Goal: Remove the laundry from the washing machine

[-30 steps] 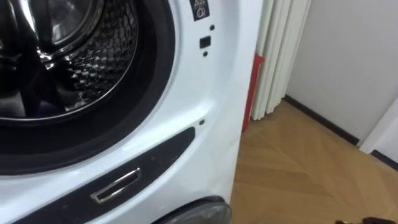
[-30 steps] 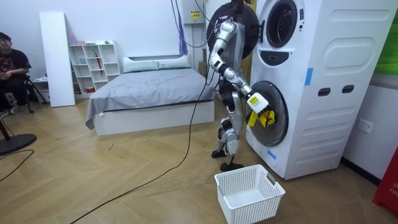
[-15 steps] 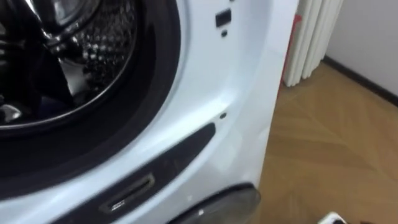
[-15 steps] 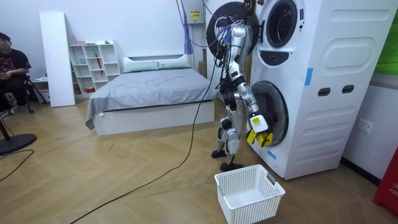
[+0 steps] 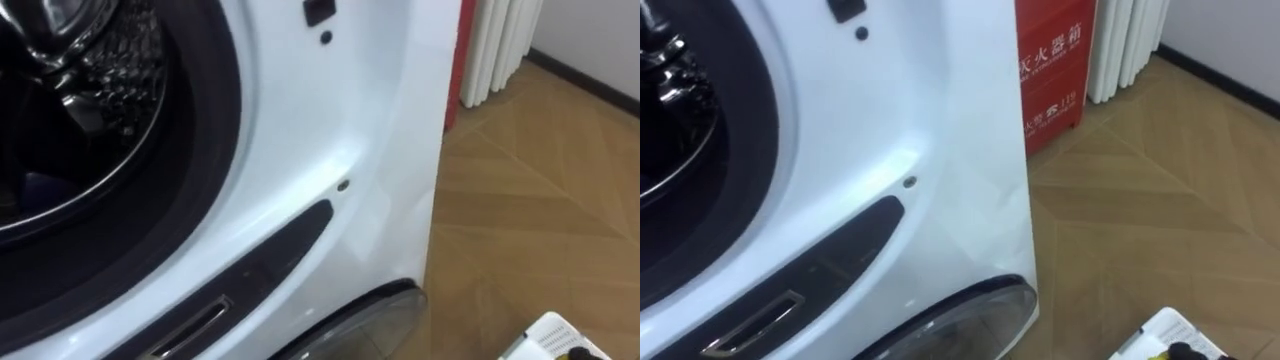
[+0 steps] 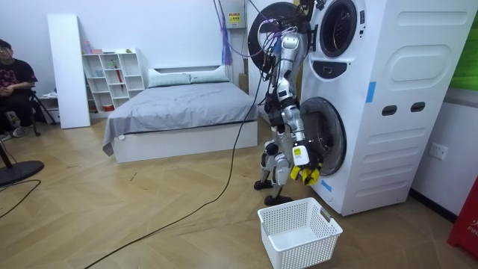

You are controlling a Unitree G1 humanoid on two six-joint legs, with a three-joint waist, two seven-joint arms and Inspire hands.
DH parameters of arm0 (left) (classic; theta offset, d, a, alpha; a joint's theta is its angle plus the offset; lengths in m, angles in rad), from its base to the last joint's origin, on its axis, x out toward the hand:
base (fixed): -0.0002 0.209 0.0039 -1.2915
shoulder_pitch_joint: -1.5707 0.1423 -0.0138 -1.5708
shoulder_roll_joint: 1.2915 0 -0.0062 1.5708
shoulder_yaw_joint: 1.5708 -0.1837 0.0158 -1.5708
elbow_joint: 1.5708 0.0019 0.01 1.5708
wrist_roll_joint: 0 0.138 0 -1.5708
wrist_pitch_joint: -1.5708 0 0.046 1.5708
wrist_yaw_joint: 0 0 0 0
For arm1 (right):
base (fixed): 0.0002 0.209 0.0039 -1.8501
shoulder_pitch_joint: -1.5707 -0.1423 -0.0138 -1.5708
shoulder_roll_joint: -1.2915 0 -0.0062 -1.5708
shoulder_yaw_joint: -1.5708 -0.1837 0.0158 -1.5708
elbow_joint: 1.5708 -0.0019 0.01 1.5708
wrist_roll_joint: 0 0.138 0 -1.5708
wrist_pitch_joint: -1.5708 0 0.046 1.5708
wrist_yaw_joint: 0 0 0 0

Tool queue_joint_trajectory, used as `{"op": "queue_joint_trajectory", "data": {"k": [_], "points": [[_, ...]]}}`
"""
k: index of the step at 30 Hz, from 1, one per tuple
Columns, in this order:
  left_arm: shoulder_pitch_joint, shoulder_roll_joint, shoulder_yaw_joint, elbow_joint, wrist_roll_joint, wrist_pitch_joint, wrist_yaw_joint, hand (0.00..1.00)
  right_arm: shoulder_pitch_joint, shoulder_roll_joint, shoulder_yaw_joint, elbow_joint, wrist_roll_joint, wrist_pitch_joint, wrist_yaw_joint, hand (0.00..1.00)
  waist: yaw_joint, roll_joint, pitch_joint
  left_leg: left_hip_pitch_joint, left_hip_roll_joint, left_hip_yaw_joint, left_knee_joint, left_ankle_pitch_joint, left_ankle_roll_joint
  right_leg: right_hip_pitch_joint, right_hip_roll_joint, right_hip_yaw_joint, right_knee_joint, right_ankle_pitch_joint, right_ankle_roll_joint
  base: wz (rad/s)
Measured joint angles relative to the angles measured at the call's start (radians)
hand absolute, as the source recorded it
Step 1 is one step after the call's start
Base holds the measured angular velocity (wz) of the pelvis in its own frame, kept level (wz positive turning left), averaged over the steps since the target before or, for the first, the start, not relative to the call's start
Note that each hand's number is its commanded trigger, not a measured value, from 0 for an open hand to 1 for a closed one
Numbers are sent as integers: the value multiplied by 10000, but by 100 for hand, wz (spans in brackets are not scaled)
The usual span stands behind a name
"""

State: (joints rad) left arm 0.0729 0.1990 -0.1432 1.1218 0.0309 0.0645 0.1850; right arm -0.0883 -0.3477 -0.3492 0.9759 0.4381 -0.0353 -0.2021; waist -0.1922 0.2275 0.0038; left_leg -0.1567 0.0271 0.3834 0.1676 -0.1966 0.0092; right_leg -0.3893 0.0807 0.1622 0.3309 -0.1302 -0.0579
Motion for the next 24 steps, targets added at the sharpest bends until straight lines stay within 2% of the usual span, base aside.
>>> {"op": "queue_joint_trajectory", "data": {"k": [2,7,10,18,20,22,24], "points": [[-14,0,0,-33,-3,0,1,0,29,-1,-202,2,58,-52,-195,100,-64,25,-14,-58,-21,12,-1,0,0,-103,-4,30,59,-24,10,-4],[87,-33,-204,15,-6,14,0,0,29,-41,-279,6,159,-305,-603,100,-187,172,40,-71,-109,275,-3,0,0,-343,-9,286,381,-125,64,-13],[119,-75,-204,23,-7,16,-1,0,39,-44,-277,8,241,-306,-713,100,-188,202,41,-70,-187,409,-1,6,10,-521,-1,471,641,-197,101,-15],[236,-163,-246,18,-6,18,22,0,30,-143,-262,-132,173,-409,-1161,100,-288,215,34,-339,-445,790,16,30,53,-1236,40,1136,1305,-345,277,-18],[307,-165,-351,22,-6,54,41,0,75,-171,-272,-154,214,-409,-1280,100,-524,211,38,-419,-526,802,32,63,108,-1366,31,1268,1484,-410,335,0],[326,-180,-388,22,-8,114,41,0,133,-247,-273,-208,235,-409,-1427,100,-592,183,60,-411,-573,816,33,65,111,-1401,29,1345,1565,-453,367,-7],[330,-179,-395,20,-12,125,40,0,232,-274,-272,-441,274,-411,-1559,100,-604,197,49,-430,-608,827,31,64,112,-1472,28,1397,1638,-465,390,-6]]}}
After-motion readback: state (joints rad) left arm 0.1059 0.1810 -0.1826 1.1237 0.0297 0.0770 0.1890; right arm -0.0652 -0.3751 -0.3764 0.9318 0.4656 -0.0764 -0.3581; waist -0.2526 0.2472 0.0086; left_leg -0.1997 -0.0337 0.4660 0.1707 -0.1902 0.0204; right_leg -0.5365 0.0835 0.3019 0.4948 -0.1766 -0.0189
